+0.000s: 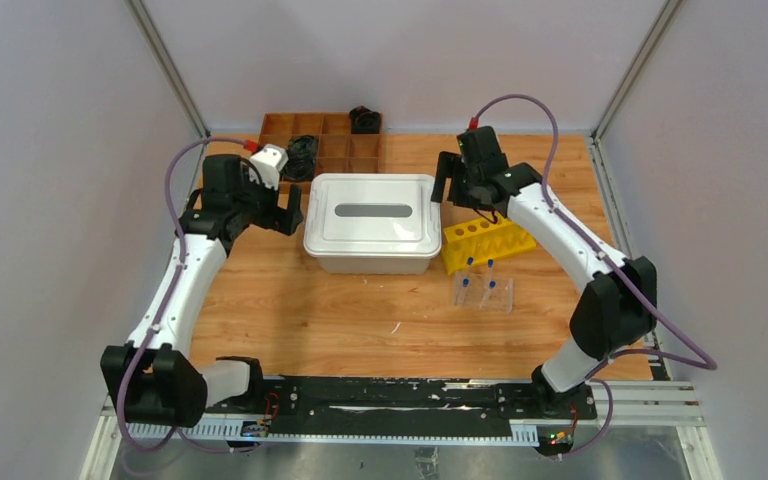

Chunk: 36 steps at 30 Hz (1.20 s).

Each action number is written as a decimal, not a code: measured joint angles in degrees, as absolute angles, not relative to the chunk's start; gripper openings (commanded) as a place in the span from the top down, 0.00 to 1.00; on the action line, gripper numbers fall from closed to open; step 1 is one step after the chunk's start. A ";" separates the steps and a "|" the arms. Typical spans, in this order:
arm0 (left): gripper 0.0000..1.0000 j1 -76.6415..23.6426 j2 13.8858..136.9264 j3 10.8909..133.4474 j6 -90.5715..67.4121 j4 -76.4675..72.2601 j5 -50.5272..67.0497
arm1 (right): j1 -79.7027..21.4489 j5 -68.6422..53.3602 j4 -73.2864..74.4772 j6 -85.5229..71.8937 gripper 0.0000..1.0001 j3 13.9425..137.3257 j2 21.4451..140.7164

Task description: Organize the chemistry lab equipment

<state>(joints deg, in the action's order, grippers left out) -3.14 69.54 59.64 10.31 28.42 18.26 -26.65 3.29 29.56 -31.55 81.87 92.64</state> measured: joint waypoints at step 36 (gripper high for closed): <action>0.00 11.16 67.77 26.85 5.65 -5.19 21.19 | 5.91 29.28 2.94 -21.50 0.00 25.80 55.51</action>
